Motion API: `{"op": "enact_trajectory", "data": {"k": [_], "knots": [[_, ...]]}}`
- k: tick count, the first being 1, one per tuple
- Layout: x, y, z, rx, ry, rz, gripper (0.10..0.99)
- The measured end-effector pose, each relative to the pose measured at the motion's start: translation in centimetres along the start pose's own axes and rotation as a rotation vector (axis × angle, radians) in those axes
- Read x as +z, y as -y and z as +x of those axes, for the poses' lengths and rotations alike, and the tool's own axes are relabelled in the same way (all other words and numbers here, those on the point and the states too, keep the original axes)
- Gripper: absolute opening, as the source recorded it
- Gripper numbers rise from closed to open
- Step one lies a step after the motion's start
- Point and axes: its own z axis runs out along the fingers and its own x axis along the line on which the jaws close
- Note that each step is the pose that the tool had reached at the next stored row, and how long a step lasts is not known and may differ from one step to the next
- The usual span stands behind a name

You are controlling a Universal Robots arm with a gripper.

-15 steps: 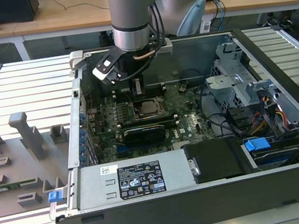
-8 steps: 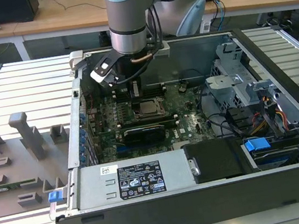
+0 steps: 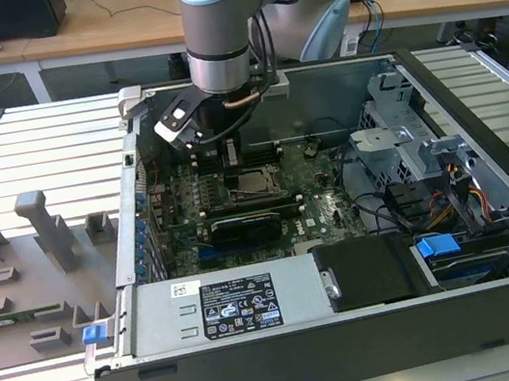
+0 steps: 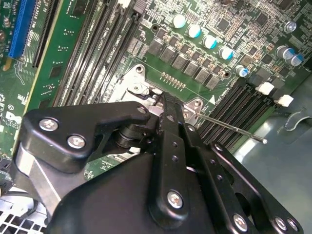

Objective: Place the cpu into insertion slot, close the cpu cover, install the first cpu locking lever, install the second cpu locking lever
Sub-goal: 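Close the cpu cover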

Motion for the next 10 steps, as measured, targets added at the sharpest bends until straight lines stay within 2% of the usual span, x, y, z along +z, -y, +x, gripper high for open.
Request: {"op": "enact_trajectory", "data": {"k": [2,6,10], "knots": [[0.0,-0.26,0.0,-0.003,-0.001,0.0,0.106],[-0.02,-1.39,-0.02,-0.007,-0.0051,0.0,0.106],[-0.04,-2.05,-0.03,-0.009,-0.0066,0.0,0.106]]}}
